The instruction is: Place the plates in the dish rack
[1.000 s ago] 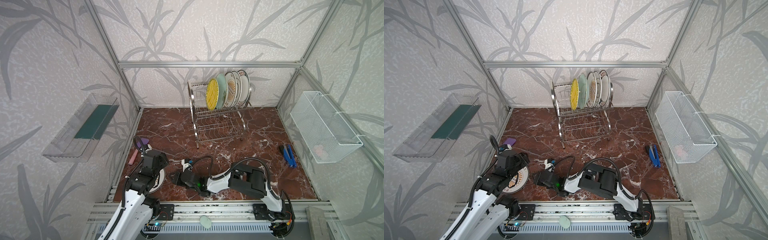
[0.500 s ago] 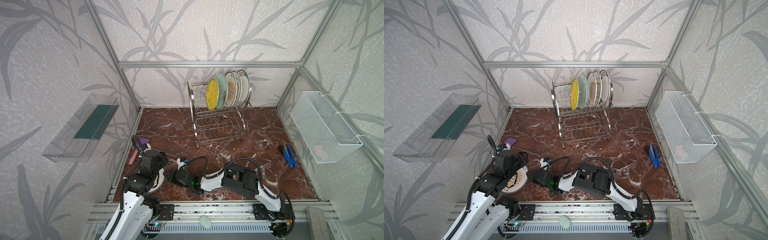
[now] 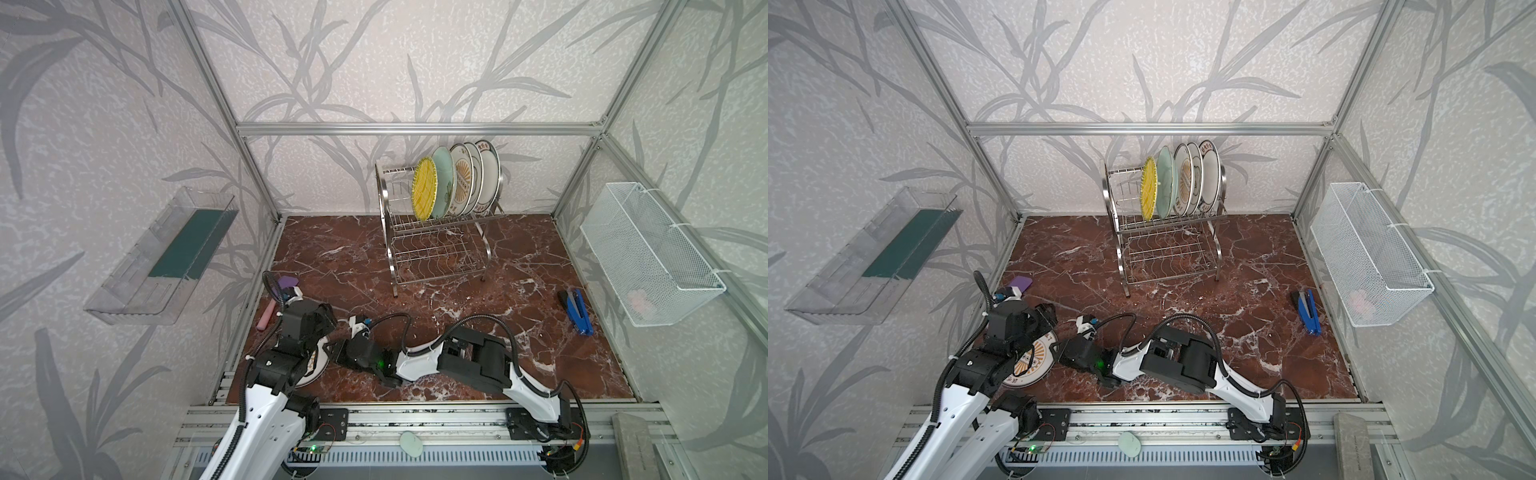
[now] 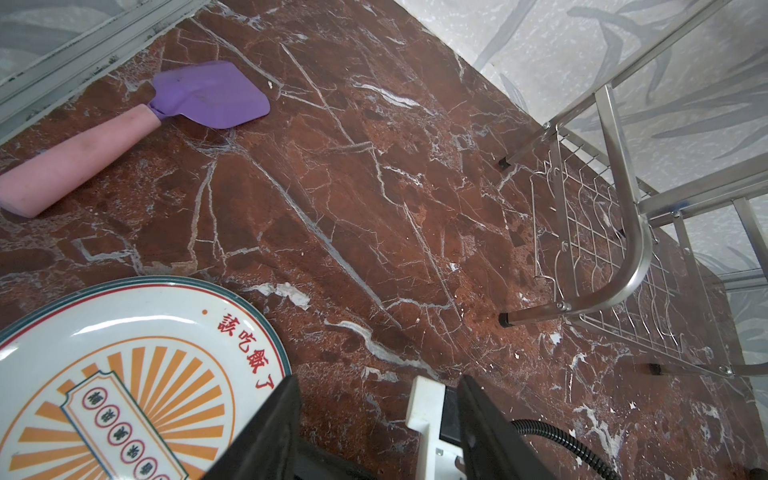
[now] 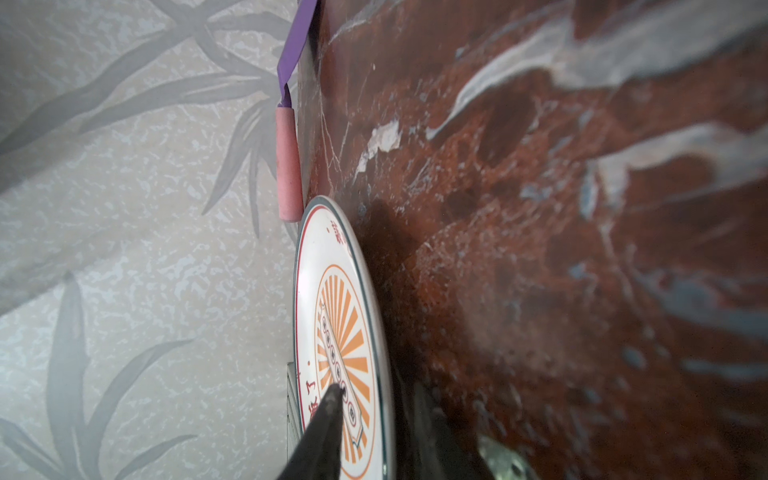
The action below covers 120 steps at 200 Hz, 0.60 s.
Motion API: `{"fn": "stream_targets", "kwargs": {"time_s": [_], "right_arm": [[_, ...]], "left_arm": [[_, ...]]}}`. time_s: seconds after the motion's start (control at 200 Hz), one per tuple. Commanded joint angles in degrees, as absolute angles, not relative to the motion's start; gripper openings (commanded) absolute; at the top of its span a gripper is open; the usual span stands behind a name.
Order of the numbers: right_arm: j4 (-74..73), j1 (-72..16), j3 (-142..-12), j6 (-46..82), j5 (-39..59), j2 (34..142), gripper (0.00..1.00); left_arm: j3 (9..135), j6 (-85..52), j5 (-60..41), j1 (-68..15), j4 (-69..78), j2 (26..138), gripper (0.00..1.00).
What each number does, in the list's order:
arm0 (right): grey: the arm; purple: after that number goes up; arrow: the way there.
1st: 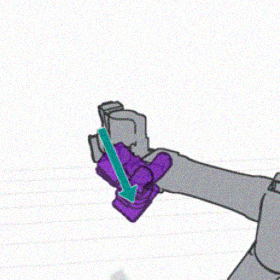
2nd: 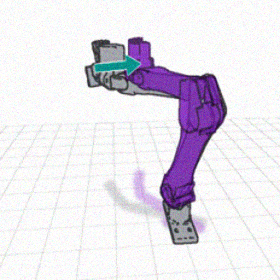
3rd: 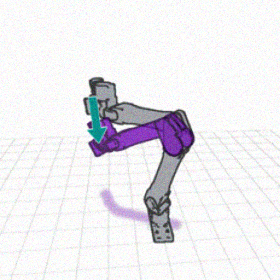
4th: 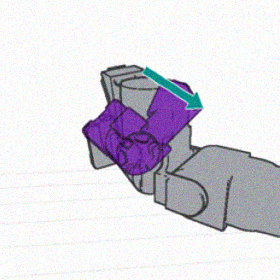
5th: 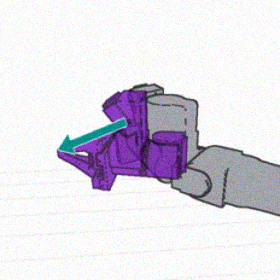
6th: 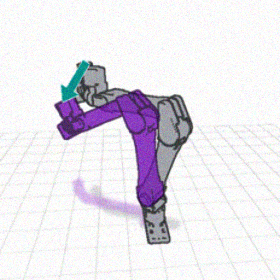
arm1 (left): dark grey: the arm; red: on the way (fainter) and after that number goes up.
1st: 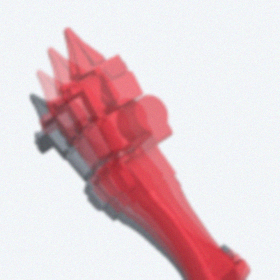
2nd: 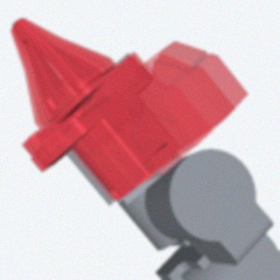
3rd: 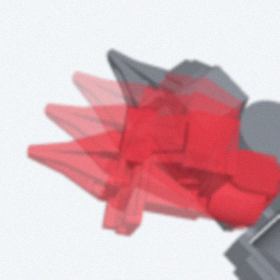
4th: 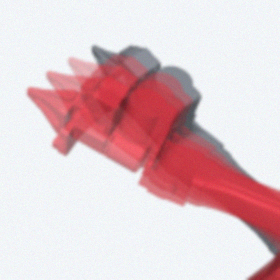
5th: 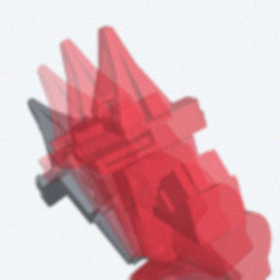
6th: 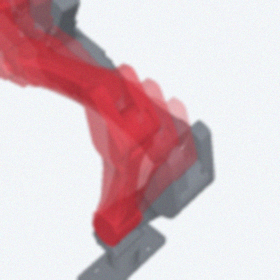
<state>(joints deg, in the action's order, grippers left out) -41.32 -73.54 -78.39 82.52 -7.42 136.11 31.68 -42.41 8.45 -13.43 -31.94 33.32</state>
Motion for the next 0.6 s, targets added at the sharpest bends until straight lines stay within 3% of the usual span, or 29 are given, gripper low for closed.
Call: {"fn": "stream_targets", "kwargs": {"time_s": [0.0,0.595], "right_arm": [[-36.74,-72.71,-78.75,82.78,-7.38,138.93,0.27],[-35.36,-71.96,-80.13,81.64,-6.25,140.27,0.16]], "left_arm": [[32.87,-42.01,8.29,-13.10,-32.32,32.80,0.59],[32.60,-41.93,6.80,-13.03,-32.19,32.96,0.58]]}}
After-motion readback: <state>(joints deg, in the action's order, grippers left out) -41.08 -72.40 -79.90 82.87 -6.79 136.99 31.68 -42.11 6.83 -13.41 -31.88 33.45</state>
